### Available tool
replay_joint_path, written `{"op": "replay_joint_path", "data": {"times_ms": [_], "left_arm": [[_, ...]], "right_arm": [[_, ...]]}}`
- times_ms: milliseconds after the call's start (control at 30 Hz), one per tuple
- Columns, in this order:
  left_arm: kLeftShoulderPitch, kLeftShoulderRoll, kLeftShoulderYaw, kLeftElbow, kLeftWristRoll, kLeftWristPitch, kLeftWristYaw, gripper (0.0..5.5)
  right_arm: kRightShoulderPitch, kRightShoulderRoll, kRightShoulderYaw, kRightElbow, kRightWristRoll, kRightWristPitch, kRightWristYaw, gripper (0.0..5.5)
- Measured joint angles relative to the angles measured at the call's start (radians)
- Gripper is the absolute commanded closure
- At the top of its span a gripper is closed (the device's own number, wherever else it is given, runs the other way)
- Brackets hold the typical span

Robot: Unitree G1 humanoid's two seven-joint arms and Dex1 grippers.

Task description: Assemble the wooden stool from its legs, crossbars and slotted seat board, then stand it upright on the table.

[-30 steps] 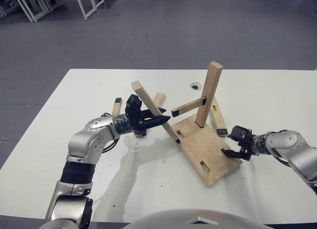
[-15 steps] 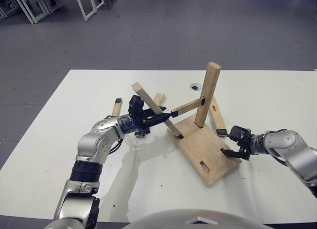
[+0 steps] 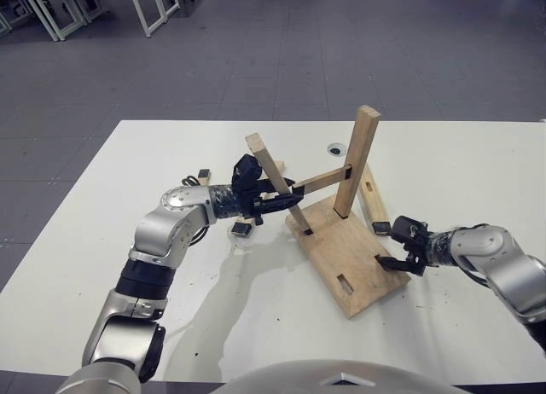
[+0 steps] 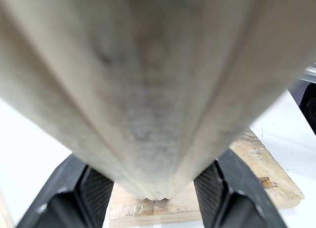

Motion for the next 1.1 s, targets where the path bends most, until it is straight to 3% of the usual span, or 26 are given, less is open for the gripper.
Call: {"op": "replay_joint_path", "data": {"times_ms": [300, 600, 1100], "left_arm": [[-0.108, -0.006, -0.037, 0.212, 0.0, -0.017, -0.093, 3.44], [-0.183, 0.038, -0.15, 0.252, 0.01, -0.126, -0.132, 3.44], [-0.305, 0.024, -0.227, 0.42, 0.01, -0.196, -0.178, 3.44]], "right_arm": [[0.007, 0.02, -0.001, -0.01, -0.007, 0.016, -0.013, 2.03], [0.007, 0.025, -0.001, -0.017, -0.004, 0.019, -0.001, 2.03], [0.008, 0.037, 0.0, -0.027, -0.004, 0.021, 0.001, 2.03]]}}
